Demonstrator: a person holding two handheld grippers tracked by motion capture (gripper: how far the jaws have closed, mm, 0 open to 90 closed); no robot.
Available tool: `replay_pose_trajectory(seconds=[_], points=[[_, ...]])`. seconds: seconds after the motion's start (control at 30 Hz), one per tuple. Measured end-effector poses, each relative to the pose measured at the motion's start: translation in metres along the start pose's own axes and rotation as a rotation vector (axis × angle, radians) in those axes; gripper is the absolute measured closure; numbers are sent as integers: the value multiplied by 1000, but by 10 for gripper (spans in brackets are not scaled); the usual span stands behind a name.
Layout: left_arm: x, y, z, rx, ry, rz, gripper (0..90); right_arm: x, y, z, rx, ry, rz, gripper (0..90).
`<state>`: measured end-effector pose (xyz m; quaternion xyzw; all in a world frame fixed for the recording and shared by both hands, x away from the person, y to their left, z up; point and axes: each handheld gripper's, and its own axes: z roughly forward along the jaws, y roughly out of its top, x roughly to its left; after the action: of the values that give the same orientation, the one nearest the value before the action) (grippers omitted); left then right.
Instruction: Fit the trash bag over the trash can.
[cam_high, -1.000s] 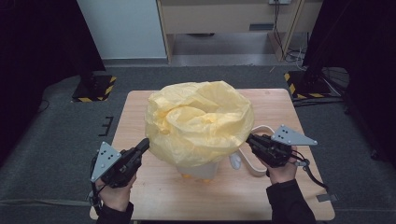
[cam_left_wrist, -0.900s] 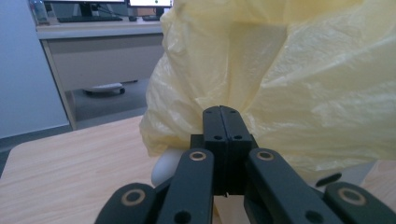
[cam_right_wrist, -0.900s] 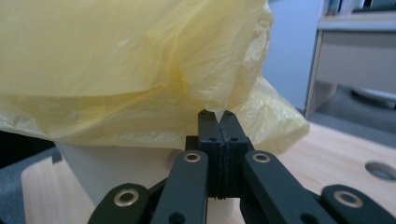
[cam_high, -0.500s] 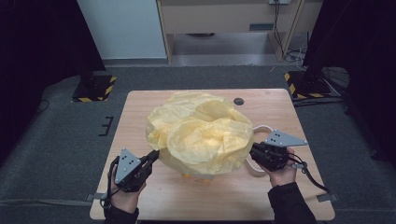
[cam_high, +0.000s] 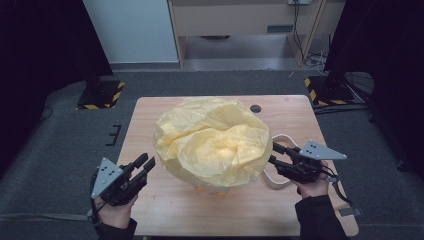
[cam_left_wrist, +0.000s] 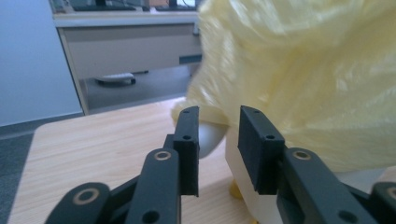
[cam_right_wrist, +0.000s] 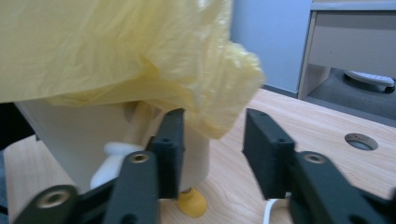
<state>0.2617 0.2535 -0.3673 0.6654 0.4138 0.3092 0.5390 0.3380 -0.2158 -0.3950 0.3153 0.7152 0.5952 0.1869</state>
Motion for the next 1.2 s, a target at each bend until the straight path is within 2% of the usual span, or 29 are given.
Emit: replay_pose_trajectory(seconds=[0.03, 0.13, 0.23, 0.33, 0.4, 0.5, 0.57, 0.63, 0.7, 0.77, 0.83, 0.87, 0.9, 0.97, 1.0, 1.03, 1.07, 1.1, 1.2], points=[[3, 1, -4, -12, 1, -8, 683, 0, 0, 0, 0, 0, 0, 520], [12, 6, -14, -63, -4, -25, 627, -8, 1, -14, -33, -8, 14, 437], [15, 15, -14, -108, -19, -32, 589, -15, 6, -29, -106, -20, 44, 378], [12, 23, -7, -117, -45, -11, 546, -17, 20, -39, -187, -22, 68, 314], [9, 28, 2, -116, -70, 9, 502, -13, 36, -40, -238, -15, 57, 262], [4, 30, 16, -97, -98, 8, 514, -3, 56, -33, -283, 34, 49, 212], [2, 29, 26, -88, -131, -4, 517, 3, 62, -24, -268, 77, 43, 193], [2, 27, 33, -84, -158, -17, 541, 7, 63, -10, -219, 94, 21, 189], [0, 23, 38, -92, -171, -25, 583, 7, 58, 3, -175, 95, 21, 235], [-3, 19, 43, -96, -193, -32, 664, 6, 49, 14, -170, 124, 48, 381], [-4, 17, 46, -92, -198, -32, 743, 7, 41, 23, -170, 136, 58, 520], [-5, 17, 48, -86, -187, -42, 799, 8, 37, 26, -164, 139, 61, 609], [-6, 17, 49, -81, -180, -51, 855, 9, 35, 28, -164, 124, 62, 679], [-7, 16, 51, -67, -178, -56, 895, 11, 32, 32, -159, 108, 81, 808], [-7, 16, 51, -67, -178, -56, 900, 11, 32, 32, -159, 108, 81, 808], [-10, 14, 52, -46, -162, -37, 900, 10, 32, 34, -143, 75, 93, 872], [-10, 14, 52, -46, -162, -37, 900, 10, 32, 34, -143, 75, 93, 872], [-12, 12, 53, -26, -135, -22, 900, 9, 31, 37, -122, 56, 113, 882], [-14, 7, 55, 7, -112, -1, 900, 8, 28, 40, -82, 40, 107, 883]])
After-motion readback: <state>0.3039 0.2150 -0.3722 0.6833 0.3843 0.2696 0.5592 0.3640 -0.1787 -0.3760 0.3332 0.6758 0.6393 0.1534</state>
